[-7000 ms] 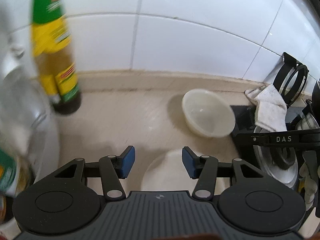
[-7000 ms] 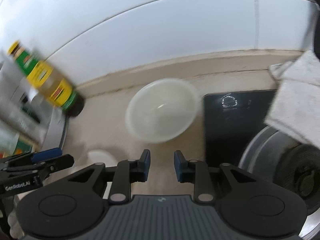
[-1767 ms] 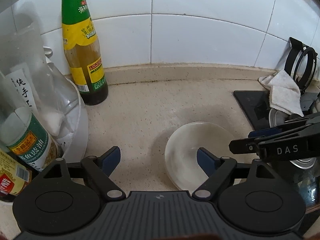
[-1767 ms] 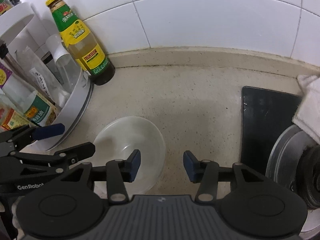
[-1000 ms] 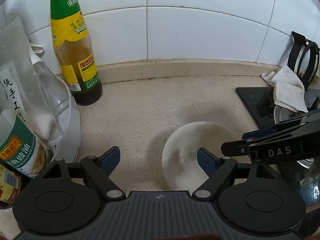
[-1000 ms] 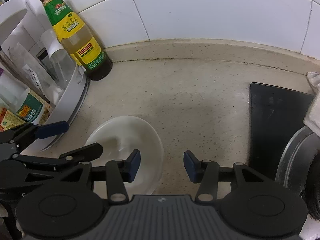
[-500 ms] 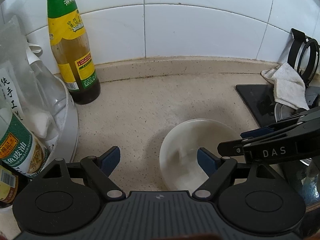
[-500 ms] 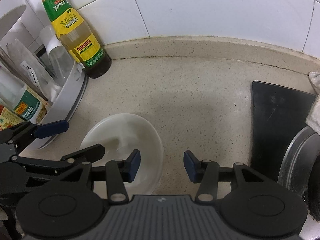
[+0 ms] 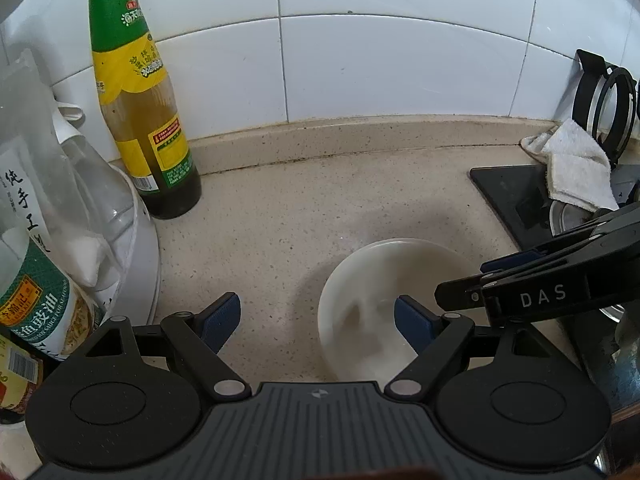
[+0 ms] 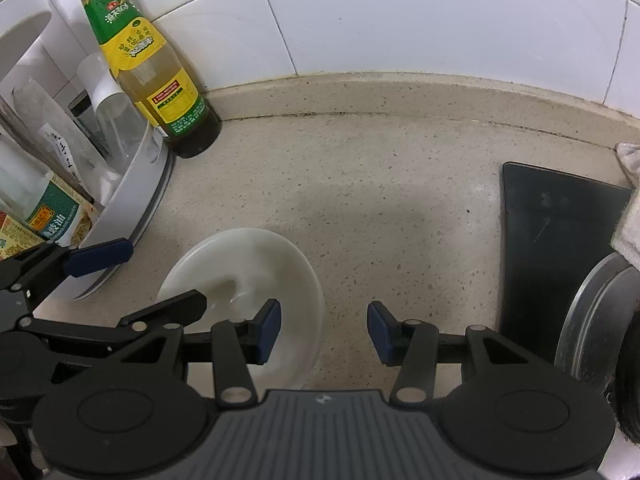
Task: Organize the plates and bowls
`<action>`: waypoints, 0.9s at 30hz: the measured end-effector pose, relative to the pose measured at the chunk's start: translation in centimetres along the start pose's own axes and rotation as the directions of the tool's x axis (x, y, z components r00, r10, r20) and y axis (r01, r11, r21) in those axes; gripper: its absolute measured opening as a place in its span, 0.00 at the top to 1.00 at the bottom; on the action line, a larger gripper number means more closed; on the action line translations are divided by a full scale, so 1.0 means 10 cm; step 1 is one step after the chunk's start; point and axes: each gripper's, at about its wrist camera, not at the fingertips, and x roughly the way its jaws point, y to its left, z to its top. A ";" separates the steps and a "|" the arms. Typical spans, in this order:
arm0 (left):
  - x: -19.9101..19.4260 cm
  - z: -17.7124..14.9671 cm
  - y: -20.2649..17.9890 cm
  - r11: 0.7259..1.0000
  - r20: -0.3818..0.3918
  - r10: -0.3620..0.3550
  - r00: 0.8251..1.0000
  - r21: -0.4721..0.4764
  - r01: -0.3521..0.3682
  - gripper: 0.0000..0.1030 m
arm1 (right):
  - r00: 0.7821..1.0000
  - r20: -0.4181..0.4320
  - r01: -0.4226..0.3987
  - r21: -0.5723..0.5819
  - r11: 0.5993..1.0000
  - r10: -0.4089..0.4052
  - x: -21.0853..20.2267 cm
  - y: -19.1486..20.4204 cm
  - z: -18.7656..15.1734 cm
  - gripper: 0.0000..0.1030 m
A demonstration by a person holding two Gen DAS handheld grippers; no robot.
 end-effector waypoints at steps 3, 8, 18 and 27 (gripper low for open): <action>0.01 0.00 0.01 1.000 -0.001 -0.004 1.000 0.003 0.004 0.14 | 1.000 -0.001 0.000 -0.001 1.000 0.000 0.00 0.00 0.00 0.55; 0.01 -0.01 -0.01 1.000 0.005 0.001 1.000 0.014 -0.001 0.15 | 1.000 -0.005 -0.002 0.005 1.000 0.002 0.02 -0.02 -0.01 0.55; 0.05 -0.02 -0.01 1.000 -0.011 -0.014 1.000 0.027 0.014 0.24 | 1.000 -0.003 -0.010 0.005 1.000 0.010 0.04 0.00 -0.02 0.55; 0.15 -0.08 -0.08 0.997 -0.071 -0.064 0.995 0.044 0.067 0.54 | 0.997 -0.050 -0.060 -0.008 0.998 0.060 0.13 0.05 -0.05 0.77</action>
